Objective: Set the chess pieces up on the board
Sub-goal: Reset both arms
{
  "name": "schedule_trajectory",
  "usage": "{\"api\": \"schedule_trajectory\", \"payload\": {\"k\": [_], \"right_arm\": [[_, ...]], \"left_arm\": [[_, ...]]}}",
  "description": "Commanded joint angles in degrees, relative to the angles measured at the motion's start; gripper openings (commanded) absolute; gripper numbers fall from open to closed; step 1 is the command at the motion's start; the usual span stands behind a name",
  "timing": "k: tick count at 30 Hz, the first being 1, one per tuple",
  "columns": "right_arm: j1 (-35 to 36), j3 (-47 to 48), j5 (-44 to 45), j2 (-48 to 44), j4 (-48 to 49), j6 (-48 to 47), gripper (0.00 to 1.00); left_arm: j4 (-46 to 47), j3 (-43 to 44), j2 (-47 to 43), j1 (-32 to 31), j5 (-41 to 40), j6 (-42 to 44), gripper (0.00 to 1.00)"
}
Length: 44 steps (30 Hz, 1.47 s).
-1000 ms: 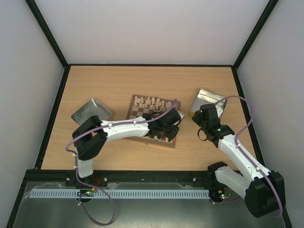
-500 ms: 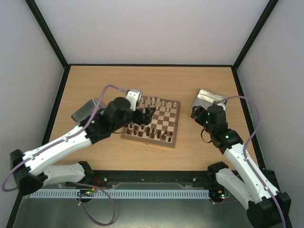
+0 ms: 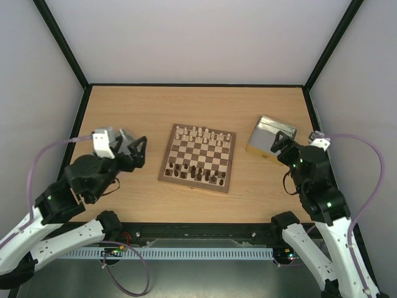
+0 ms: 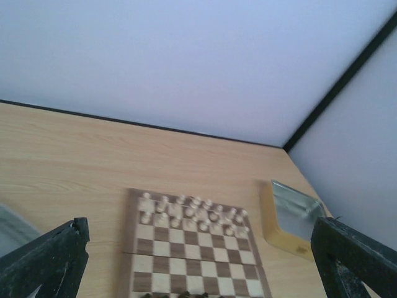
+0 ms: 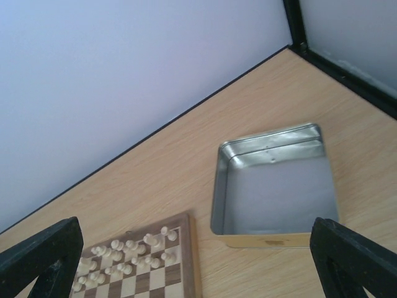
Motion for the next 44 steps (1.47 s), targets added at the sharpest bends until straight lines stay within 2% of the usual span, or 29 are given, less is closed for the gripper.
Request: {"api": "schedule_trajectory", "payload": {"k": [1,4,12,26,44], "right_arm": [[-0.27,2.05,6.37,-5.8,-7.53,-1.61,0.98],[-0.26,2.88,8.83,-10.28,-7.79,-3.09,0.98],[-0.2,3.62,10.79,-16.74,-7.08,-3.42,0.98],[-0.16,1.72,2.83,-14.87,-6.23,-2.34,0.98],[-0.2,1.76,1.63,-15.49,-5.81,-2.74,0.98]], "left_arm": [[-9.52,2.96,-3.39,0.22,-12.81,-3.44,0.99],[-12.72,5.16,-4.61,0.21,-16.23,-4.08,0.99],[-11.88,7.45,-8.28,0.21,-16.27,-0.94,1.0],[-12.8,6.3,-12.91,0.36,-15.14,-1.57,0.99],[-12.86,5.04,-13.45,0.32,-14.81,-2.12,0.99]]}}
